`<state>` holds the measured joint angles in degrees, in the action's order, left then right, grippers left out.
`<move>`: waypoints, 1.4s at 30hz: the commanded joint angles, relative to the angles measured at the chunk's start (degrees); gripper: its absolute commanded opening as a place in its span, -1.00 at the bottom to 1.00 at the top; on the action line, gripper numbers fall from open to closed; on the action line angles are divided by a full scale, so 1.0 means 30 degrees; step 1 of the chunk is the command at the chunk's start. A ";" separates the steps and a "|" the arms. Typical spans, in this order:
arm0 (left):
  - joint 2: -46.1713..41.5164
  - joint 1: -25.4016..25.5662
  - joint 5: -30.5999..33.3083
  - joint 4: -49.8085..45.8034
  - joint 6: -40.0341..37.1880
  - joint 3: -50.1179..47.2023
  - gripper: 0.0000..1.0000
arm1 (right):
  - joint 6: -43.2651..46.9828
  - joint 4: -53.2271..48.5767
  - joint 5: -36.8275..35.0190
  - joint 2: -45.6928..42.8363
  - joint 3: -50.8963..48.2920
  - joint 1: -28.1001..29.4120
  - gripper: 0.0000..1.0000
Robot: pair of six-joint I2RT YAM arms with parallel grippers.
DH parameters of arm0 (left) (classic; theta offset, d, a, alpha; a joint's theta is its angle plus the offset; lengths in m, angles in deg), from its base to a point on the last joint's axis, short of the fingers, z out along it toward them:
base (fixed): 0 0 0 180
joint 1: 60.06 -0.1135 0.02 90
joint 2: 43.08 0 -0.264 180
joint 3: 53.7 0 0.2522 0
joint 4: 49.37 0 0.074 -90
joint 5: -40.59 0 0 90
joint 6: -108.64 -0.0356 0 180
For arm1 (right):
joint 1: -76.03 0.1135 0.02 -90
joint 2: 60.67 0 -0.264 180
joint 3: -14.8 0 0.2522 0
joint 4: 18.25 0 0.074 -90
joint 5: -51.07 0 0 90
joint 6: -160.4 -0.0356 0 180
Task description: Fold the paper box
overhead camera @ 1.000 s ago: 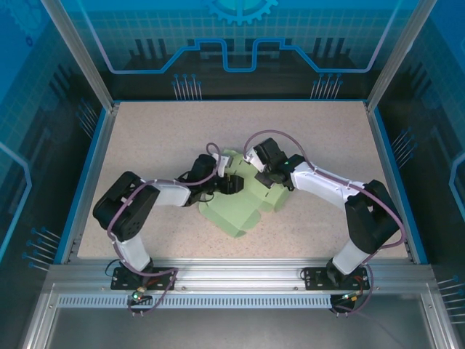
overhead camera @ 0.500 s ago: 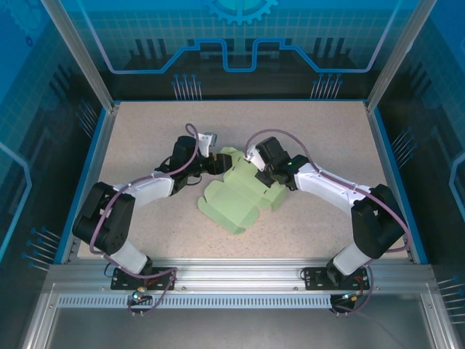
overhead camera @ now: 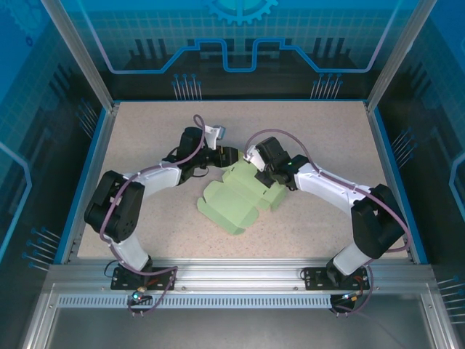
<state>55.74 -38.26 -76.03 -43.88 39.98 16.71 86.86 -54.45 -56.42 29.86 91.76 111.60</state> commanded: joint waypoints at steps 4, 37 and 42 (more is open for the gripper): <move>0.0448 0.0468 -0.2142 0.2431 0.1918 -0.0686 -0.15 | -0.0590 0.0416 0.0372 0.0317 0.0392 -0.0080 -1.00; -0.6135 -0.3807 0.5057 -0.4949 0.1669 -0.3652 0.18 | 0.6395 0.5804 -0.8535 0.0281 -0.1797 0.3443 -1.00; -0.4078 -0.4339 0.5558 -0.6383 0.1272 -0.2250 0.17 | 0.8164 0.7724 -1.0099 0.1131 -0.2318 0.4004 -1.00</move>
<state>39.96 -51.05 -61.97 -58.31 44.18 7.13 106.62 -37.44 -81.49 31.71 86.16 122.47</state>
